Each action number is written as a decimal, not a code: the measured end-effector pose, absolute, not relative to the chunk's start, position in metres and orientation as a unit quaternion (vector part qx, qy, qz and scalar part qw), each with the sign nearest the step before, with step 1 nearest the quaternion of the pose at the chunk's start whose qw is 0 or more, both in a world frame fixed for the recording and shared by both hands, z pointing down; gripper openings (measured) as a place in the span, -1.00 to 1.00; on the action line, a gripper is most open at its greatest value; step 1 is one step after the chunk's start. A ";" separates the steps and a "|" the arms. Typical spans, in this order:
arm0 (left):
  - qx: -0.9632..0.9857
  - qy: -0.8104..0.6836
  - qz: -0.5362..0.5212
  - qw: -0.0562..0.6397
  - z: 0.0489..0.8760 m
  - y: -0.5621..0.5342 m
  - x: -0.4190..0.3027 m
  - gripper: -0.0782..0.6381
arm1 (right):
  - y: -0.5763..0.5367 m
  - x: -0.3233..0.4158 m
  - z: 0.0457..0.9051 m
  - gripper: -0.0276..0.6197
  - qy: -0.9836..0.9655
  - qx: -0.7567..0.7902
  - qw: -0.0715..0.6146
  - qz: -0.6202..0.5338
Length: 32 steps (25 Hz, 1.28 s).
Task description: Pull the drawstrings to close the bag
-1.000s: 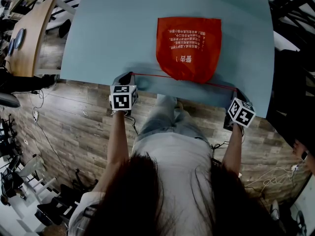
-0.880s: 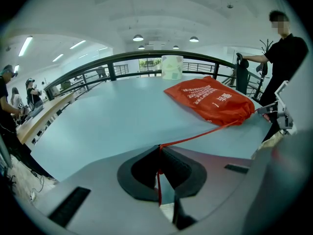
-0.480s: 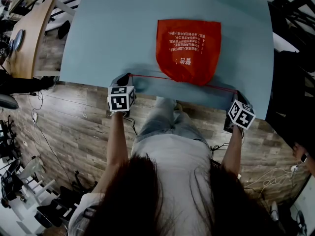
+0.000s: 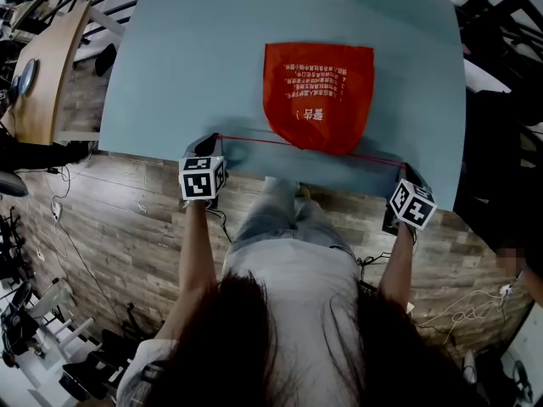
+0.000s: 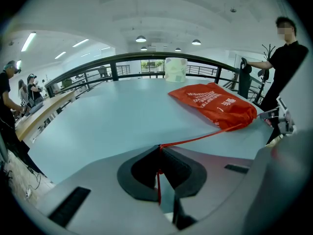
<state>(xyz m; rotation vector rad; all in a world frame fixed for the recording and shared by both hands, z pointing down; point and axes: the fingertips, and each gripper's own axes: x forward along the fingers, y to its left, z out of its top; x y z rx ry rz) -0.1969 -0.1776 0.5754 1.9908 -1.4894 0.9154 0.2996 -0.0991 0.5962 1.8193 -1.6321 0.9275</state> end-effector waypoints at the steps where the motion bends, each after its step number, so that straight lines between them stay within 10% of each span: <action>1: 0.729 -0.545 0.335 0.244 0.575 -0.178 -0.197 -0.74 | -0.099 0.299 0.596 -0.84 -0.603 0.672 0.260 0.343; 32: 0.767 -0.458 0.366 0.259 0.583 -0.156 -0.177 -0.73 | -0.102 0.272 0.593 -0.84 -0.643 0.631 0.263 0.346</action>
